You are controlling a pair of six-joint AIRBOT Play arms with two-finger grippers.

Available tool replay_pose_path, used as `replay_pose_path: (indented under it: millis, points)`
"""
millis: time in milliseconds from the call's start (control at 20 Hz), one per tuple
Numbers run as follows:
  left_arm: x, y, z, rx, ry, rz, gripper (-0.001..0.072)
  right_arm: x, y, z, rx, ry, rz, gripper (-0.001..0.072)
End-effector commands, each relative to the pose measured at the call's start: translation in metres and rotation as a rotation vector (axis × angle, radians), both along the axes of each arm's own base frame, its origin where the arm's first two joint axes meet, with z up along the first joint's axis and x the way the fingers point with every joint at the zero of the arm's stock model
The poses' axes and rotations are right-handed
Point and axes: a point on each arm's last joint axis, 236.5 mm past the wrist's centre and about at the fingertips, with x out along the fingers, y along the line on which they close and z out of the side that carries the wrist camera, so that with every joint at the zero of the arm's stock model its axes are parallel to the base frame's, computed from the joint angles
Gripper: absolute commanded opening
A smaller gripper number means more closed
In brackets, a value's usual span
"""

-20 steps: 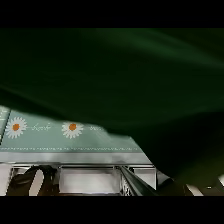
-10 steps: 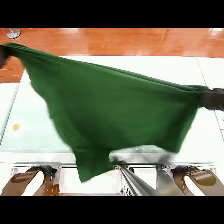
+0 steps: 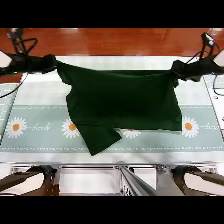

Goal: Fold the shirts.

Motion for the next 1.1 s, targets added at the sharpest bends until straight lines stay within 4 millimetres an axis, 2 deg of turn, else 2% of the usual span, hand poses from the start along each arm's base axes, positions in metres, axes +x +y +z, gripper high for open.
replay_pose_path:
  millis: [0,50,100,150,200,250,300,350,450,600,700,850,950,1050]
  points:
    - [0.002,0.003,-0.029,-0.007,0.091,-0.007,0.0705,0.033,-0.004,-0.008,0.203,0.024,-0.007,0.0630]
    - [-0.008,0.021,-0.031,0.044,0.141,-0.024,0.0705,0.022,-0.023,-0.006,0.184,0.048,0.011,0.0630]
    - [-0.022,0.044,-0.036,0.091,0.210,-0.024,0.0704,0.000,-0.050,-0.009,0.131,0.106,0.022,0.0630]
    - [-0.046,0.069,-0.048,0.123,0.317,-0.016,0.0703,-0.029,-0.082,-0.017,0.048,0.193,0.022,0.0630]
    - [-0.073,0.085,-0.062,0.107,0.434,-0.007,0.0702,-0.064,-0.115,-0.027,-0.043,0.290,-0.010,0.0629]
    - [-0.106,0.092,-0.082,0.053,0.555,0.006,0.0702,-0.092,-0.136,-0.036,-0.091,0.335,-0.062,0.0628]
    - [-0.135,0.086,-0.102,-0.037,0.628,0.020,0.0702,-0.111,-0.144,-0.046,-0.087,0.324,-0.139,0.0628]
    - [-0.157,0.069,-0.118,-0.145,0.657,0.018,0.0701,-0.127,-0.138,-0.058,-0.044,0.272,-0.205,0.0628]
    - [-0.193,0.030,-0.142,-0.333,0.650,0.014,0.0701,-0.158,-0.103,-0.081,0.081,0.181,-0.283,0.0626]
    - [-0.215,-0.011,-0.160,-0.525,0.607,0.056,0.0701,-0.199,-0.048,-0.103,0.232,0.145,-0.289,0.0625]
    - [-0.213,-0.021,-0.174,-0.555,0.578,0.096,0.0701,-0.212,-0.025,-0.106,0.298,0.136,-0.267,0.0625]
    - [-0.192,-0.027,-0.179,-0.540,0.501,0.136,0.0700,-0.222,-0.014,-0.104,0.314,0.150,-0.232,0.0625]
    - [-0.184,-0.046,-0.180,-0.543,0.481,0.120,0.0700,-0.224,-0.012,-0.105,0.320,0.162,-0.224,0.0625]
    - [-0.193,-0.073,-0.189,-0.513,0.514,0.055,0.0698,-0.222,-0.018,-0.104,0.310,0.152,-0.240,0.0625]
